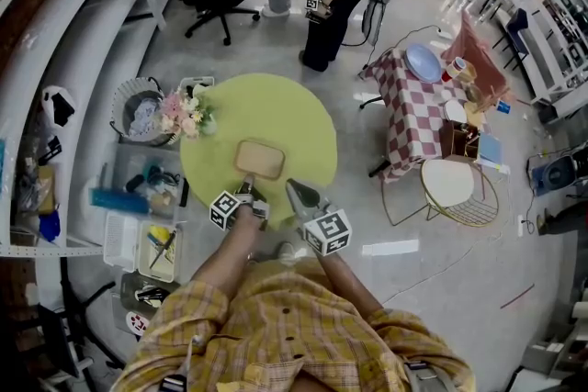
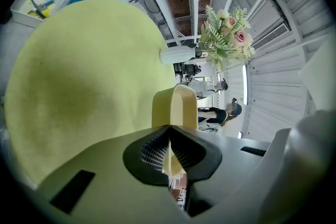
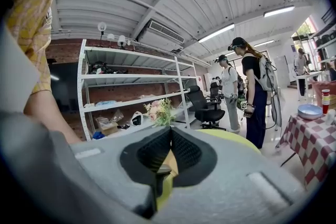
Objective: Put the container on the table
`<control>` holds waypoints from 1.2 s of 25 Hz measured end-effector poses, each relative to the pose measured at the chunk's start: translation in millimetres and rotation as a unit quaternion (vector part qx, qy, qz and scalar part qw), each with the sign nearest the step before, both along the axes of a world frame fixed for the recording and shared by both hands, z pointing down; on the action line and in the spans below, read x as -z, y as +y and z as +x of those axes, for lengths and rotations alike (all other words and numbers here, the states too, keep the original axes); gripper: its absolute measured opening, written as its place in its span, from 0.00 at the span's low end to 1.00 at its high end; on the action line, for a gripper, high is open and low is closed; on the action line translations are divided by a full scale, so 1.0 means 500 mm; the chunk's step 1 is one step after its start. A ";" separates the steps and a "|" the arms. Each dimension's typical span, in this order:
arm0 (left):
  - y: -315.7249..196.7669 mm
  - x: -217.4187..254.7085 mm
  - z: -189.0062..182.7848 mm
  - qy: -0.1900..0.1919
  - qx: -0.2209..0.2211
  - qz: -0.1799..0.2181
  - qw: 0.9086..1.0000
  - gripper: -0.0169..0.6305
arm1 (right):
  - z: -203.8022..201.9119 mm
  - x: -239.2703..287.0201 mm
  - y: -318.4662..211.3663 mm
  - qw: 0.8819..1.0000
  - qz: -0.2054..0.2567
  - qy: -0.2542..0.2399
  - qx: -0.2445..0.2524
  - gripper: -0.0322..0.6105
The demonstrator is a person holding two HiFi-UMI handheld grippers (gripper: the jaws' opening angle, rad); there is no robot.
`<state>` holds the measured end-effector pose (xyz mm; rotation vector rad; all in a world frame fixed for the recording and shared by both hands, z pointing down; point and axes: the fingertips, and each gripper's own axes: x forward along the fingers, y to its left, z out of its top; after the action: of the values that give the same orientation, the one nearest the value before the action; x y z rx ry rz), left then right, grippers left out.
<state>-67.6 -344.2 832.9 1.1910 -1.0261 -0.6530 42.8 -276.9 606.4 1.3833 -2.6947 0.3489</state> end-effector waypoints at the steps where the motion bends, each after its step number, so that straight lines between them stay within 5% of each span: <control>1: -0.001 -0.002 0.000 0.001 0.001 -0.002 1.000 0.05 | 0.000 -0.001 -0.001 1.000 0.000 0.000 0.001 0.05; 30: -0.012 -0.040 0.010 -0.012 -0.003 -0.025 1.000 0.05 | 0.040 -0.015 -0.012 1.000 -0.010 0.001 -0.012 0.05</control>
<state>-62.4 -350.2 852.7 1.1601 -1.0525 -0.6071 62.8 -282.8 613.7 1.4105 -2.6668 0.3750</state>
